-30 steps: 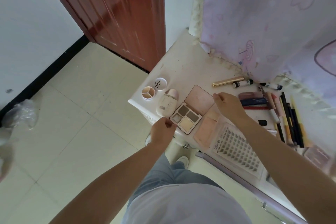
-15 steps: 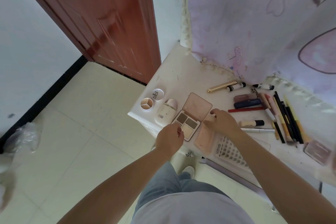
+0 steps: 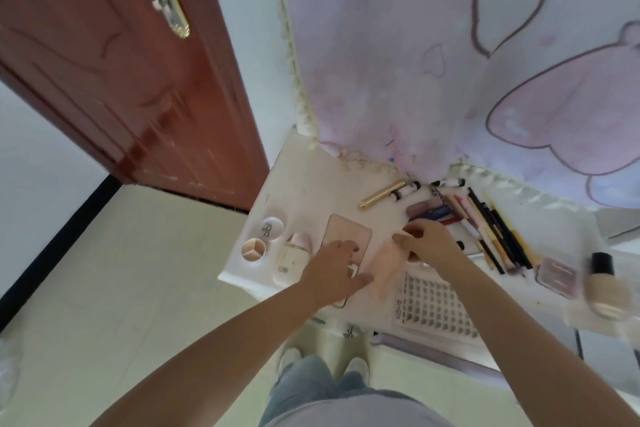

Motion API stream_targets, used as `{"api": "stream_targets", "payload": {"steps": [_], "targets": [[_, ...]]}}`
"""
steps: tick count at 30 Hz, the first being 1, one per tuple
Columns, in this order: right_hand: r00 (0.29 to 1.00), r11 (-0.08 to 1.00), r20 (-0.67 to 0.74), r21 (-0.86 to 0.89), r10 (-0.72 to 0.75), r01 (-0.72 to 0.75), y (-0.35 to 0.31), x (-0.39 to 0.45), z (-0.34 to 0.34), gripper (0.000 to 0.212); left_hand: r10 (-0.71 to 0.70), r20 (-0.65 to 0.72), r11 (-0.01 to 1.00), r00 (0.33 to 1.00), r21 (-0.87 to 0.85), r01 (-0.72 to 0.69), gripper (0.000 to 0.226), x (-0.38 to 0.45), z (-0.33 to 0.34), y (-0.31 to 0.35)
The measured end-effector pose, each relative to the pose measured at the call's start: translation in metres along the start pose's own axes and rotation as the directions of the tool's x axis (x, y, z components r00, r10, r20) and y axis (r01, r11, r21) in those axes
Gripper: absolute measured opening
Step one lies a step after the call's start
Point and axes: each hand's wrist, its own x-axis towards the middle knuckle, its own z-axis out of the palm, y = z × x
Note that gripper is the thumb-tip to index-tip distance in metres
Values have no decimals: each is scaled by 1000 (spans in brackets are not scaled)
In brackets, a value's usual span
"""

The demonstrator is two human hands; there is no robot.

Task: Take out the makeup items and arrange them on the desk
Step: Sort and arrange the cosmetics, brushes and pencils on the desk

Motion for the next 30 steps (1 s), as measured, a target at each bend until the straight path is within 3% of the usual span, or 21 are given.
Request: {"api": "stream_targets", "payload": {"steps": [3,6,9,11,14,15,16,18,19,21,23,25,27,30], "targets": [[996,949,-91,314,15,14,-24,-19,-30,26,122,41,984,992,125,-127,73,15,-13,34],[988,918,-154,389,-18,78,-53,-36,-61,15,284,-164,939,945,248,-240,65,27,-40,68],[963,931,-258,330,-72,158,-80,-50,-88,18,477,-320,872,818,291,-394,52,38,-73,92],[936,942,-329,256,-127,218,-97,-57,-104,26,589,-320,800,742,362,-478,47,43,-97,105],[914,913,-359,278,-190,299,-119,-67,-125,27,682,-286,700,673,520,-489,40,47,-136,124],[907,905,-354,266,-230,333,-125,-68,-129,23,730,-302,653,612,572,-497,32,48,-147,131],[896,909,-342,202,-283,364,-131,-70,-130,20,776,-314,601,547,632,-490,23,46,-158,140],[886,925,-278,-30,-371,378,-140,-71,-126,19,795,-384,602,470,602,-525,15,47,-170,152],[883,917,-245,-99,-399,387,-143,-69,-120,19,748,-425,664,510,470,-582,15,48,-172,156],[899,929,-237,-57,-369,366,-140,-61,-110,17,505,-532,815,679,35,-578,24,53,-174,154],[918,949,-288,76,-271,304,-131,-51,-103,17,213,-585,832,783,-311,-459,23,63,-170,135],[934,955,-303,165,-191,249,-119,-39,-96,15,151,-494,849,856,-378,-368,19,70,-158,112],[949,962,-282,185,-142,199,-107,-31,-87,16,216,-300,893,929,-324,-312,16,76,-145,92],[959,943,-251,267,-132,199,-101,-24,-79,18,289,21,930,957,-241,-276,27,82,-131,75]]}}
